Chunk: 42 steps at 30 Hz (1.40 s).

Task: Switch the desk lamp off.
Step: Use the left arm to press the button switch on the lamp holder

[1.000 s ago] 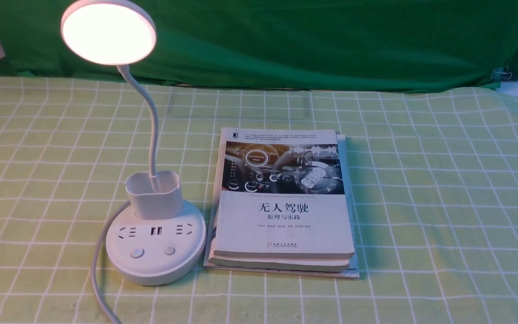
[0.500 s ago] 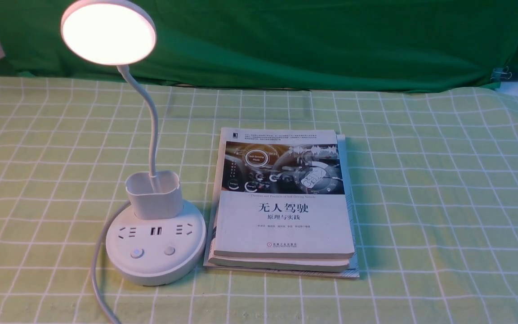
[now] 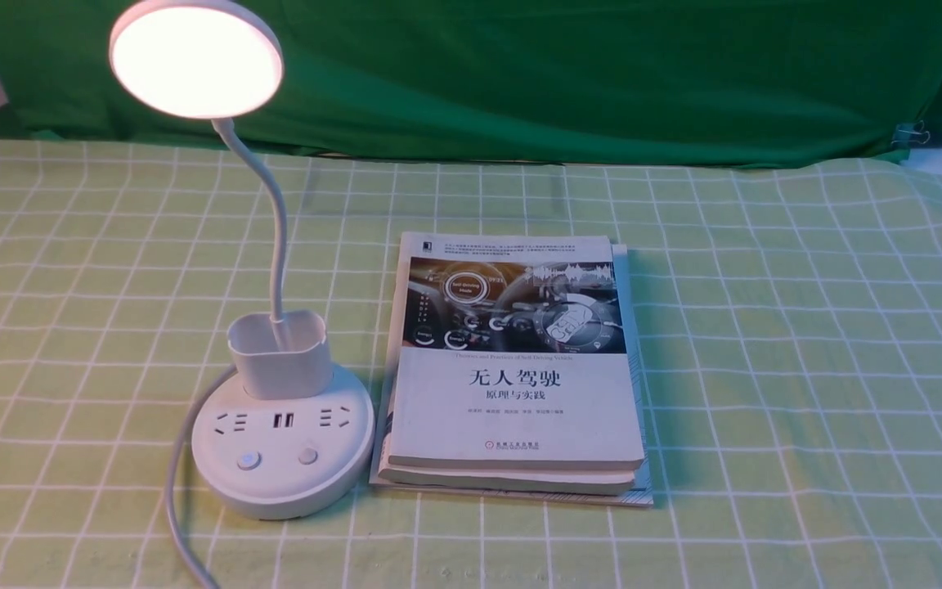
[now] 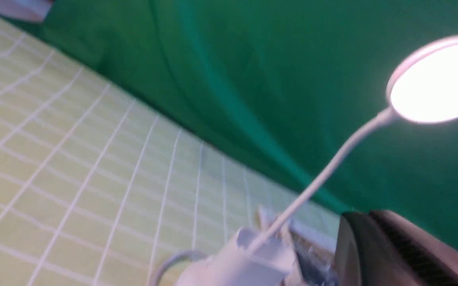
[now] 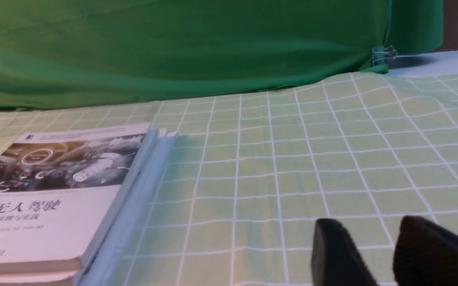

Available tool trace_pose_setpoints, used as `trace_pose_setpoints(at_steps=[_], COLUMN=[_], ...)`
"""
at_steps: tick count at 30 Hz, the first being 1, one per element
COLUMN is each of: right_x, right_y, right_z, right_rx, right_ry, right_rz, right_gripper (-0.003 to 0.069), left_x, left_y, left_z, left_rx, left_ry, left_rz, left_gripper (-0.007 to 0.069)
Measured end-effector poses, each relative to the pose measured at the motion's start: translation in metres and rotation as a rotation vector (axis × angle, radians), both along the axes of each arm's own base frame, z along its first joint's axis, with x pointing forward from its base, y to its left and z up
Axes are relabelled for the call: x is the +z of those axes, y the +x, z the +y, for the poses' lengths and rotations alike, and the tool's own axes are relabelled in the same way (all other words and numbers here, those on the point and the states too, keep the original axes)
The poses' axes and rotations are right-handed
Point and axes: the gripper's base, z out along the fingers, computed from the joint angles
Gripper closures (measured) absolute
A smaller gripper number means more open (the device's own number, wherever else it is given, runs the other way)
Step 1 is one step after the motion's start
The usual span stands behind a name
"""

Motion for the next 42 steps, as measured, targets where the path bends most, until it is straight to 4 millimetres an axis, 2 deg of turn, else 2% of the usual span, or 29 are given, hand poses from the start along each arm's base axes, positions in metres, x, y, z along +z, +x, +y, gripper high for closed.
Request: trace_pose_setpoints(at_steps=[4, 6, 7, 9, 10, 13, 15, 16, 17, 21, 22, 30, 36, 42], right_x=[0.0, 0.0, 0.0, 0.0, 0.0, 0.0, 0.0, 0.0, 0.0, 0.0, 0.0, 0.0, 0.0, 0.0], right_y=[0.0, 0.0, 0.0, 0.0, 0.0, 0.0, 0.0, 0.0, 0.0, 0.0, 0.0, 0.0, 0.0, 0.0], right_z=[0.0, 0.0, 0.0, 0.0, 0.0, 0.0, 0.0, 0.0, 0.0, 0.0, 0.0, 0.0, 0.0, 0.0], right_rx=[0.0, 0.0, 0.0, 0.0, 0.0, 0.0, 0.0, 0.0, 0.0, 0.0, 0.0, 0.0, 0.0, 0.0], right_ry=[-0.001, -0.001, -0.001, -0.001, -0.001, 0.0, 0.0, 0.0, 0.0, 0.0, 0.0, -0.001, -0.001, -0.001], right_rz=[0.0, 0.0, 0.0, 0.0, 0.0, 0.0, 0.0, 0.0, 0.0, 0.0, 0.0, 0.0, 0.0, 0.001], right_gripper=[0.0421, 0.0421, 0.0421, 0.0421, 0.0421, 0.0421, 0.0421, 0.0421, 0.0421, 0.0421, 0.0421, 0.0421, 0.0421, 0.0421], left_x=[0.019, 0.025, 0.024, 0.02, 0.017, 0.003, -0.012, -0.012, -0.019, -0.027, -0.031, -0.048, -0.057, -0.067], left_y=[0.023, 0.046, 0.051, 0.075, 0.079, 0.111, 0.133, 0.135, 0.147, 0.172, 0.183, 0.231, 0.245, 0.247], left_z=[-0.007, -0.01, -0.01, -0.014, -0.014, -0.031, -0.049, -0.053, -0.064, -0.093, -0.102, -0.118, -0.123, -0.124], left_rx=[-0.129, -0.24, -0.277, -0.36, -0.372, -0.489, -0.566, -0.577, -0.613, -0.684, -0.704, -0.699, -0.709, -0.716], left_ry=[0.176, 0.277, 0.306, 0.328, 0.328, 0.396, 0.455, 0.468, 0.489, 0.537, 0.546, 0.616, 0.624, 0.628], left_rz=[0.313, 0.525, 0.585, 0.736, 0.763, 0.886, 0.975, 0.973, 1.012, 1.044, 1.071, 1.161, 1.213, 1.254], left_gripper=[0.0623, 0.0623, 0.0623, 0.0623, 0.0623, 0.0623, 0.0623, 0.0623, 0.0623, 0.0623, 0.0623, 0.0623, 0.0623, 0.0623])
